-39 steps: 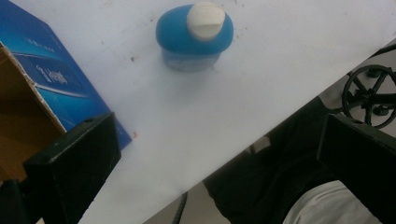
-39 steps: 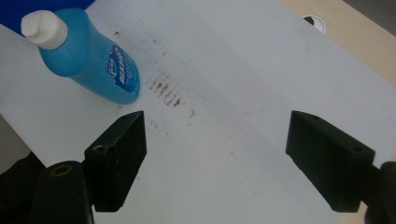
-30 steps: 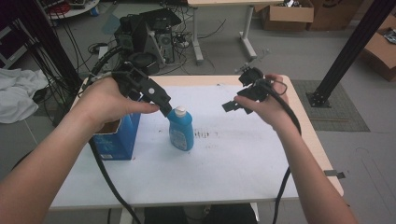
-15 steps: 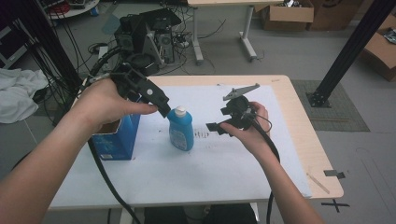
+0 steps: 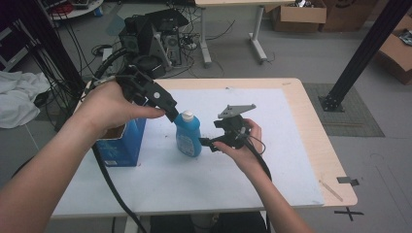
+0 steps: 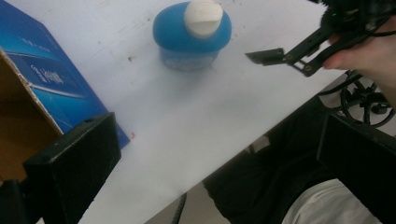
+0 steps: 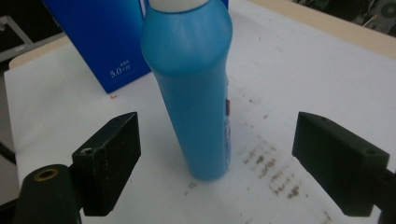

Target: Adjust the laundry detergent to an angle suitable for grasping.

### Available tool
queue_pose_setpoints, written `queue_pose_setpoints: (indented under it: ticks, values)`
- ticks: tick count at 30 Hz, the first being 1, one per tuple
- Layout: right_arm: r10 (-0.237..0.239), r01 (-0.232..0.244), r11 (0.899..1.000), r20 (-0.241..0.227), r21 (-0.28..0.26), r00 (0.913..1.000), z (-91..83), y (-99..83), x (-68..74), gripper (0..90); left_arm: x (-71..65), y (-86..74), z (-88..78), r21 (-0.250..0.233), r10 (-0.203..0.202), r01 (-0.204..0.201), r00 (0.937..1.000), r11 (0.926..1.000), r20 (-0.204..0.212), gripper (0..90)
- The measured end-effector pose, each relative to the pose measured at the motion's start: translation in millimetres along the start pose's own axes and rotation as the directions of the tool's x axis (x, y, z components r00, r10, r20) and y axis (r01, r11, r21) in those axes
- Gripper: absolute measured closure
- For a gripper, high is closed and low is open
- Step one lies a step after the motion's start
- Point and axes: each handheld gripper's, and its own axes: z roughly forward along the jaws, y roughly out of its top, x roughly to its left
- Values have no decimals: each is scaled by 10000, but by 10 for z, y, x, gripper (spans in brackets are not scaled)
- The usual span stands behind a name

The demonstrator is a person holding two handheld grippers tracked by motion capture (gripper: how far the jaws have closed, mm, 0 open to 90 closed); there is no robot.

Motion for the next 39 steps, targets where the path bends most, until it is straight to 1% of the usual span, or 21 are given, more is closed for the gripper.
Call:
queue_pose_setpoints:
  ticks: [2,4,10,14,20,22,26,28,29,31,33,35,39]
  values:
    - [-1,1,9999,-53,-140,10000,68,-8,32,153,3,-3,2,23,-14,14,10000,10000,-18,0]
    - [-24,23,9999,-55,-156,10000,138,-15,61,153,7,-7,3,26,-29,29,10000,10000,-24,1]
    - [102,-106,9993,-104,-365,9999,290,-46,87,151,32,-27,-4,-14,-140,140,9999,9999,-2,0]
    - [69,-65,9989,76,-472,9999,373,-53,104,151,43,-34,8,-2,-148,148,9999,9999,12,1]
    - [151,-145,9984,114,-540,9998,488,-56,120,166,63,-33,22,47,-160,160,9999,9999,22,1]
    - [114,-104,9983,160,-569,9998,518,-53,124,172,64,-30,24,43,-187,187,9998,9998,-5,1]
    - [66,-56,9981,170,-607,9998,576,-42,129,212,62,-30,18,17,-142,142,9999,9999,40,1]
    - [47,-29,9974,243,-720,9997,597,-35,128,239,66,-32,16,12,-171,171,9998,9999,32,1]
    - [77,-61,9969,190,-786,9998,603,-33,124,252,67,-34,19,16,-167,167,9999,9999,30,1]
    - [82,-60,9957,237,-926,9997,617,-34,126,278,70,-37,20,50,-164,164,9999,9999,27,1]
    - [69,-52,9954,176,-952,9998,644,-38,129,301,73,-38,21,28,-203,203,9998,9998,18,1]
    - [-35,59,9955,256,-949,9997,673,-41,140,336,74,-38,21,13,-213,213,9998,9998,36,0]
    - [-158,197,9933,348,-1135,9993,715,-44,148,400,79,-37,34,57,-209,208,9998,9998,53,1]
